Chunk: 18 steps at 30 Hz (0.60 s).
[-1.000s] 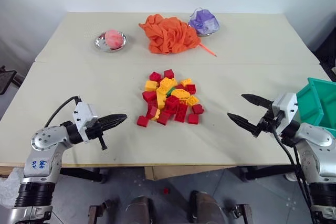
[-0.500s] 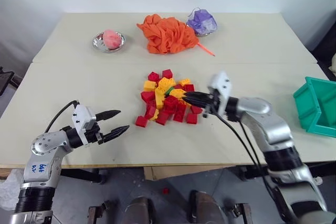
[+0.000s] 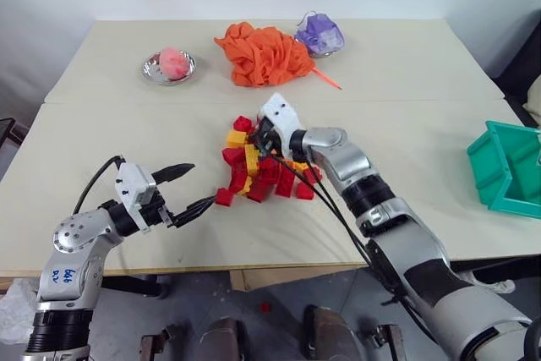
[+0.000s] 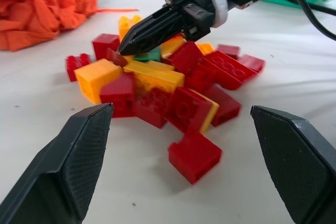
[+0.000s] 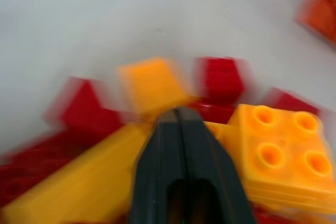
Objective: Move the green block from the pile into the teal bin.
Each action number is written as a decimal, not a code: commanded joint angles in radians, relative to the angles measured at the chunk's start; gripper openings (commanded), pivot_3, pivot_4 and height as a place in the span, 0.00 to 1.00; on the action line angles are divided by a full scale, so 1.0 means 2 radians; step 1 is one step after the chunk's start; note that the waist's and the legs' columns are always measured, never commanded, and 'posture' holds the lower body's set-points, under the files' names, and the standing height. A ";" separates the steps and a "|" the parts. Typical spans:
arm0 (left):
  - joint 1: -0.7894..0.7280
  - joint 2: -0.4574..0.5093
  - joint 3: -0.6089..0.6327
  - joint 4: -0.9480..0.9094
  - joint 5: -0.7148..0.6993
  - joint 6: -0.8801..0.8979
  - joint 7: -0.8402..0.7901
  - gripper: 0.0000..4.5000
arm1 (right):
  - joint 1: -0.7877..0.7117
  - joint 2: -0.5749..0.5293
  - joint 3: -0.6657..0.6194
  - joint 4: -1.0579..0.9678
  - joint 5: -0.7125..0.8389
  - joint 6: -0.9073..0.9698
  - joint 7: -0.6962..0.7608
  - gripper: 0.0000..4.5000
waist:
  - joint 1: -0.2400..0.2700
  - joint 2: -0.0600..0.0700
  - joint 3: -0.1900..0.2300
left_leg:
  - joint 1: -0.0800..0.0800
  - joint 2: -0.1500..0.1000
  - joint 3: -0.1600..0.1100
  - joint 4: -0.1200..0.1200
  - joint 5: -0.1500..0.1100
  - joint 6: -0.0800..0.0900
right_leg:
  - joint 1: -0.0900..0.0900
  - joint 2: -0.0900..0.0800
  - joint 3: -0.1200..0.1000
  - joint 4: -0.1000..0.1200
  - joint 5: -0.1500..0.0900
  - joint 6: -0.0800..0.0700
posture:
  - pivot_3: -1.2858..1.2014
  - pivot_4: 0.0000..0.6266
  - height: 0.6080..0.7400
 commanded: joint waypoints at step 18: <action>-0.001 -0.001 0.001 -0.015 0.004 -0.012 0.012 0.99 | 0.208 -0.101 -0.006 -0.310 0.006 0.004 0.191 0.00 | -0.004 0.000 0.000 | 0.000 0.000 0.000 0.000 0.000 0.000 | 0.000 0.000 0.000 0.000 0.000 0.000 | 0.52 0.24 1.00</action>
